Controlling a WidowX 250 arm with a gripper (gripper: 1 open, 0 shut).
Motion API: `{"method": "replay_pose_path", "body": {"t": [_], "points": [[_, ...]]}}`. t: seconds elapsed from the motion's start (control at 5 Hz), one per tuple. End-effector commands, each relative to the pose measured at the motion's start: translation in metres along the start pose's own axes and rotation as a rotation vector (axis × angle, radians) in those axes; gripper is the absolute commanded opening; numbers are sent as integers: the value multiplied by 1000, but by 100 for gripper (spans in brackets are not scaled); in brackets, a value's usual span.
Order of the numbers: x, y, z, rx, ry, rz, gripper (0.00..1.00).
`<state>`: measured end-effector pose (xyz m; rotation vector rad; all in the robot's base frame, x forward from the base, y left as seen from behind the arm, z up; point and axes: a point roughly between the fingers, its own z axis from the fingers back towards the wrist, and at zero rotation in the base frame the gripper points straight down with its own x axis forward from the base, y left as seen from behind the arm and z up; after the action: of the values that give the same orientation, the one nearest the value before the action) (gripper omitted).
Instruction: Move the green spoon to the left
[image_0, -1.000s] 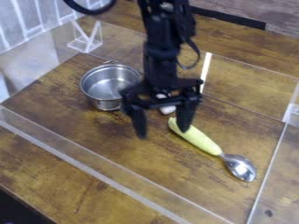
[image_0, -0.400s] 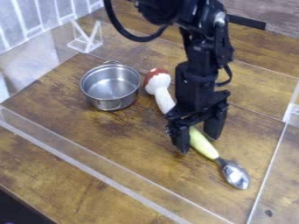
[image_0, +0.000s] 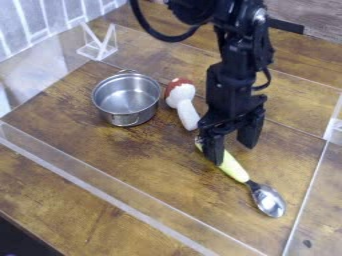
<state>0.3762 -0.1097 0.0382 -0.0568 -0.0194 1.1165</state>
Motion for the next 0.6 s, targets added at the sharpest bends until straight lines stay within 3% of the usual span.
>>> {"method": "replay_pose_path", "body": {"t": [0.0,0.4], "points": [[5,-17,21,-48,-27,60,100],[10,-12,9,-29,-49,184,100]]}}
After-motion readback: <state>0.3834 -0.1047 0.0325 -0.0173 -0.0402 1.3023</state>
